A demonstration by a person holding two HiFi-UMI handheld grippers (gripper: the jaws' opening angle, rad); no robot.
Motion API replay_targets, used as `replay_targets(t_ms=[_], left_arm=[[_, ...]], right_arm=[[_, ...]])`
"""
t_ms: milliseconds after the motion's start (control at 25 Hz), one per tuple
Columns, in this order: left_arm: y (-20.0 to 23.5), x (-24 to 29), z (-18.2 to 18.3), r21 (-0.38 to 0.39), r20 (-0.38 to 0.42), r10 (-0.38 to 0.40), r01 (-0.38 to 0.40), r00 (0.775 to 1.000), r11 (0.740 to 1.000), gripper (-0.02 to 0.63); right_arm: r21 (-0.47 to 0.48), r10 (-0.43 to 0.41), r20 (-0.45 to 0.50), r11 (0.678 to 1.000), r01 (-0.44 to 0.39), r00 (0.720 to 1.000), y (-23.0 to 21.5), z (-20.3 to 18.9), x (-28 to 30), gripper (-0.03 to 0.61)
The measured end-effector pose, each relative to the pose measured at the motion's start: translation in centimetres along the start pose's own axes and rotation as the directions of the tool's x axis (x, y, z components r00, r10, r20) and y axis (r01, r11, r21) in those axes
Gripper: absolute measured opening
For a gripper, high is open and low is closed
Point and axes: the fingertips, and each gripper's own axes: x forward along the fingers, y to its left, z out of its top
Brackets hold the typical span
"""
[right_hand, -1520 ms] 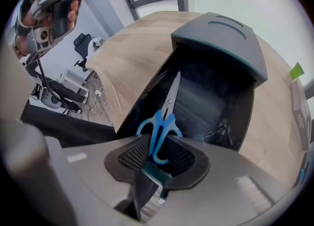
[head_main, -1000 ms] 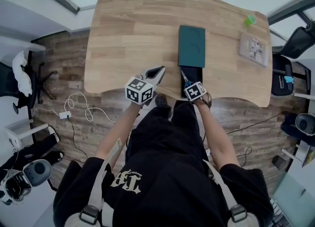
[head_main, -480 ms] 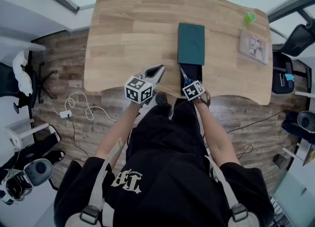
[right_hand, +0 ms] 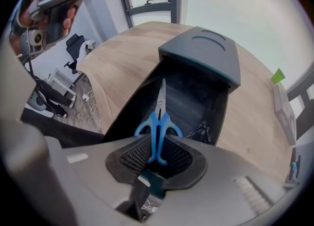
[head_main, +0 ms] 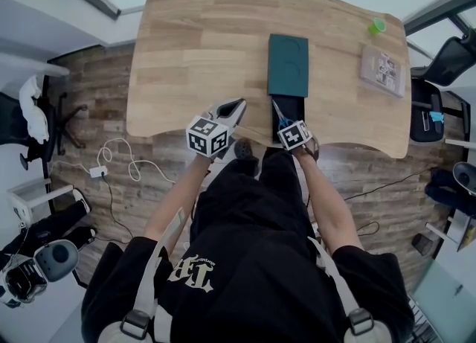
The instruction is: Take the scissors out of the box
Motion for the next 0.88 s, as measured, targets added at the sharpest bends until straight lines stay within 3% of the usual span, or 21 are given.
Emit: replay_targets(t_ms=[240,440,600,880], left_arm=[[-0.4,0.4,0.0,0.005,0.0,-0.009,0.009,1.0,1.0,0.0],[-1.2,0.4,0.1,0.012,0.004,-0.015,0.015,1.0,1.0,0.0],[-1.6,0.5,0.1,0.016,0.004,-0.021,0.021,1.0,1.0,0.0],[-2.2,0.6,0.0,0.019,0.002,-0.03,0.03,1.0,0.999,0.0]], right_arm=[[0.02,0.028,0.059,0.999,-0.029,0.998,0.2,0.8,-0.9,0.084],[0.054,-0.023,0.048,0.998,0.021,0.999,-0.8,-0.5,-2.6,0.084],[0.048,0.037,0.137,0.998,-0.044,0.99,0.1,0.6,-3.1,0.084],[0.069,-0.01,0.179,0.998,-0.003,0.984,-0.4,0.1,-4.8,0.084]])
